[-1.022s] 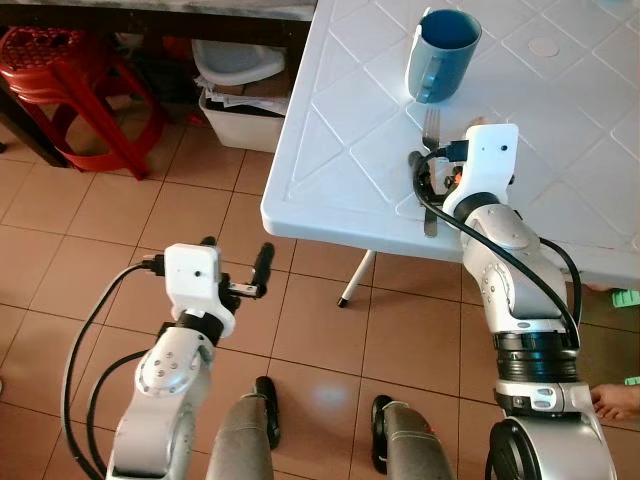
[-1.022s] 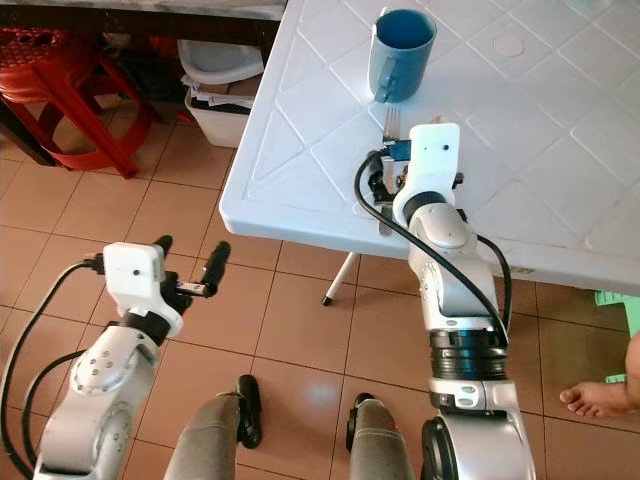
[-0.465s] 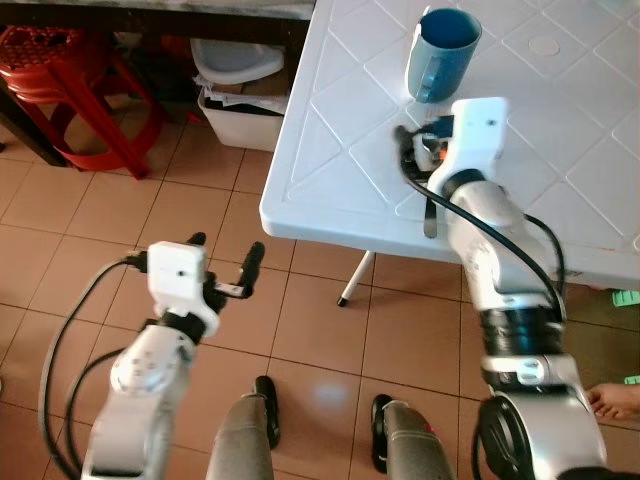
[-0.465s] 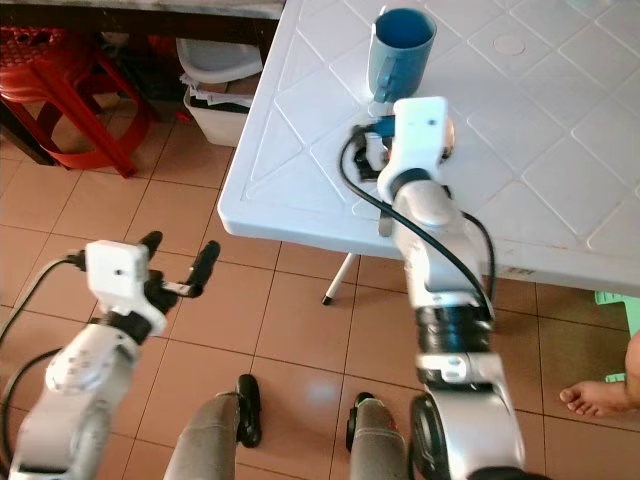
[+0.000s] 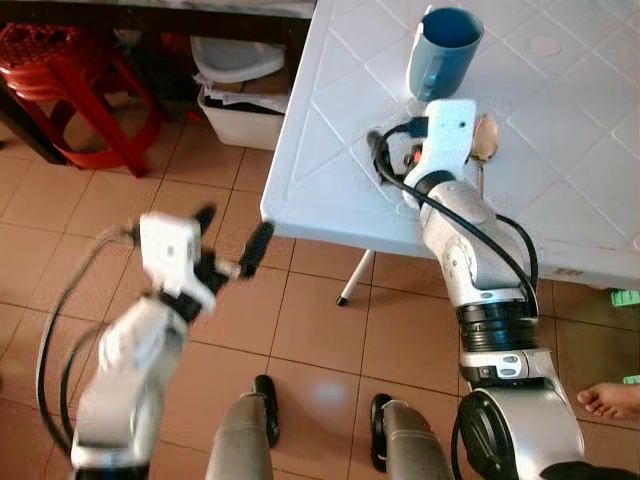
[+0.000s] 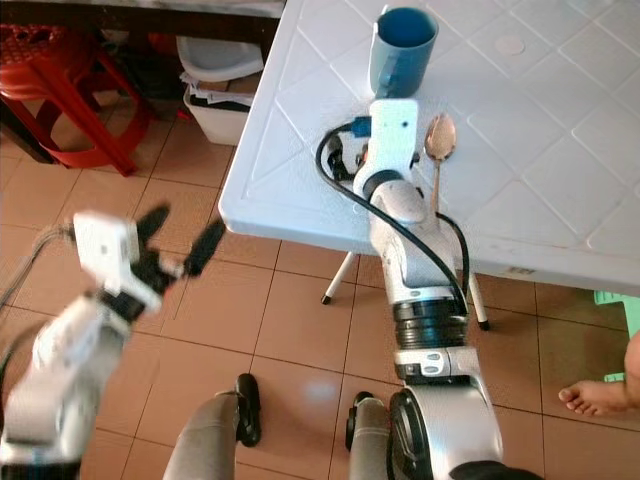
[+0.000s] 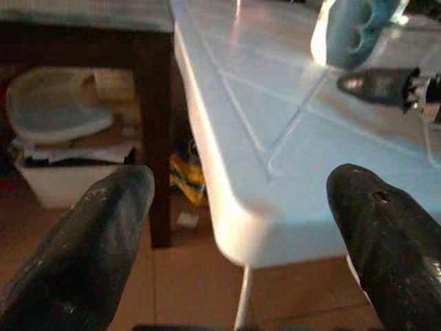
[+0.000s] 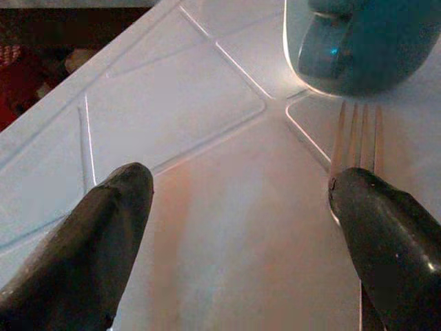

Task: Setting the table

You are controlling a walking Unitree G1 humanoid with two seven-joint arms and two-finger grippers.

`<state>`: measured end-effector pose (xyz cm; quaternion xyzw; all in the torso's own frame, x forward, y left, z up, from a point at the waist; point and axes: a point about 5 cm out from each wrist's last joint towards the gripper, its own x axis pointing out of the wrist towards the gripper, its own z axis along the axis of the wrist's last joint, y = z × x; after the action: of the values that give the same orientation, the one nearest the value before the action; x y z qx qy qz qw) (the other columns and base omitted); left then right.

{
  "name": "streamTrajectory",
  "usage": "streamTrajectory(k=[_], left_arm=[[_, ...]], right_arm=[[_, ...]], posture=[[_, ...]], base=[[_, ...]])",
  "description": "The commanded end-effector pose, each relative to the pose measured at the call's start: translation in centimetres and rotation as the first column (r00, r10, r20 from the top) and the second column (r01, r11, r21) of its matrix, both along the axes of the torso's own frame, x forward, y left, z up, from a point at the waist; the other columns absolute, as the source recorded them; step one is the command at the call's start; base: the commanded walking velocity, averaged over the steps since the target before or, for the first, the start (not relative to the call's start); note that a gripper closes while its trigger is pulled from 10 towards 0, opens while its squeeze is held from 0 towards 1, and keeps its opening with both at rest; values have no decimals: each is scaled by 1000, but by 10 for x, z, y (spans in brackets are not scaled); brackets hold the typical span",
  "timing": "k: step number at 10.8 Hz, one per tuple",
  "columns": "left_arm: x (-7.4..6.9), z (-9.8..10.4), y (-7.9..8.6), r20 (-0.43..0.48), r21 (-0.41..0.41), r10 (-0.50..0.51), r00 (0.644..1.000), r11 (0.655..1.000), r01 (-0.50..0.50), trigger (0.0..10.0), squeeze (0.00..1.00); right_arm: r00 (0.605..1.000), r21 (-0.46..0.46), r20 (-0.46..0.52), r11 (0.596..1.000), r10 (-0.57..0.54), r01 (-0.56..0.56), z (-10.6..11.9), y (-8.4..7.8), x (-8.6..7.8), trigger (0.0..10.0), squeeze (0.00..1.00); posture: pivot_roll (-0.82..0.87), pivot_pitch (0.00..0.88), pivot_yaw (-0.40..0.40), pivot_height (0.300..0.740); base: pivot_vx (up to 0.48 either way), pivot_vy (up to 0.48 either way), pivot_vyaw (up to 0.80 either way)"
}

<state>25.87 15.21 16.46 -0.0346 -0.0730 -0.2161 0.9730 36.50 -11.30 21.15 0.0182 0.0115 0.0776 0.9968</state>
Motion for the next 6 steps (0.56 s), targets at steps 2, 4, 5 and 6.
streamTrajectory(k=[2,4,5,6], left_arm=[[-3,-5,3,-24,-1,-4,1000,1000,4,10000,0],[-5,-9,-1,-36,-9,-12,999,1000,11,10000,0],[-5,-9,-2,-35,-12,-10,999,1000,10,10000,0],[-5,-8,-2,-34,-13,-9,999,1000,9,10000,0]], right_arm=[[1000,-5,-29,1000,-13,13,-2,1,-5,10000,0],[999,-2,34,1000,-8,8,7,-1,-6,10000,0],[999,10,54,1000,-9,9,10,-2,-7,10000,0],[998,12,56,1000,-11,11,13,-2,-8,10000,0]], posture=[[-1,322,34,740],[-7,321,33,740],[-6,317,31,740],[-5,317,31,740]], base=[[0,0,0],[0,0,0],[0,0,0],[0,0,0]])
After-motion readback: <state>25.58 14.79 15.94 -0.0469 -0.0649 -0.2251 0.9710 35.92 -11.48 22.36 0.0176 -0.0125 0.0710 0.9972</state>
